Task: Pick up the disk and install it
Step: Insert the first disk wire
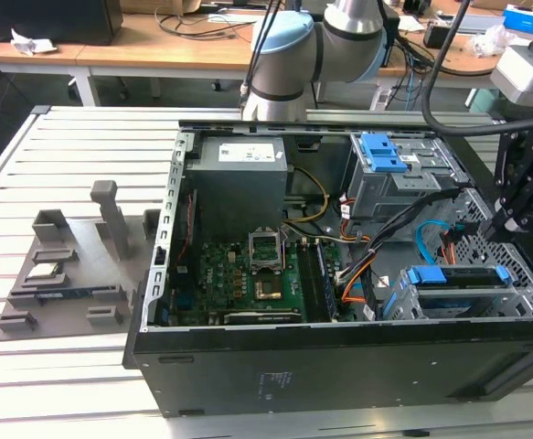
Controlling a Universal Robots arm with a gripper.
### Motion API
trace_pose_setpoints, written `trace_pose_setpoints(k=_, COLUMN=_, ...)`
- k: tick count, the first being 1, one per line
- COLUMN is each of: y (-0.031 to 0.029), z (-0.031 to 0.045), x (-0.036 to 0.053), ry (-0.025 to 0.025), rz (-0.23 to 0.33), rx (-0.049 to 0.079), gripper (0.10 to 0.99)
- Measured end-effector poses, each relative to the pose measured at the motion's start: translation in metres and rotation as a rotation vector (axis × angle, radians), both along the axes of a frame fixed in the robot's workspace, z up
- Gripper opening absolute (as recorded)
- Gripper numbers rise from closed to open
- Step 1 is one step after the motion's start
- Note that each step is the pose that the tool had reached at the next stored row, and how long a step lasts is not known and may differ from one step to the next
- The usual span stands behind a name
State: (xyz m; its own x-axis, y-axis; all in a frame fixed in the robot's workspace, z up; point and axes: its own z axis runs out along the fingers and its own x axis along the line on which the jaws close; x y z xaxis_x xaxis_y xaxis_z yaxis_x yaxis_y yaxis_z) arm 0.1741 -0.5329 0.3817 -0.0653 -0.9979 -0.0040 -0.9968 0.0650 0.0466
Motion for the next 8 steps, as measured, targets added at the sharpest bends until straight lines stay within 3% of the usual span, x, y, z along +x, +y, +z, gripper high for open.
trace_pose_setpoints(k=8, y=0.0048, z=0.0, x=0.0112, ry=-0.0001, rz=0.0, rx=-0.002, gripper=0.106)
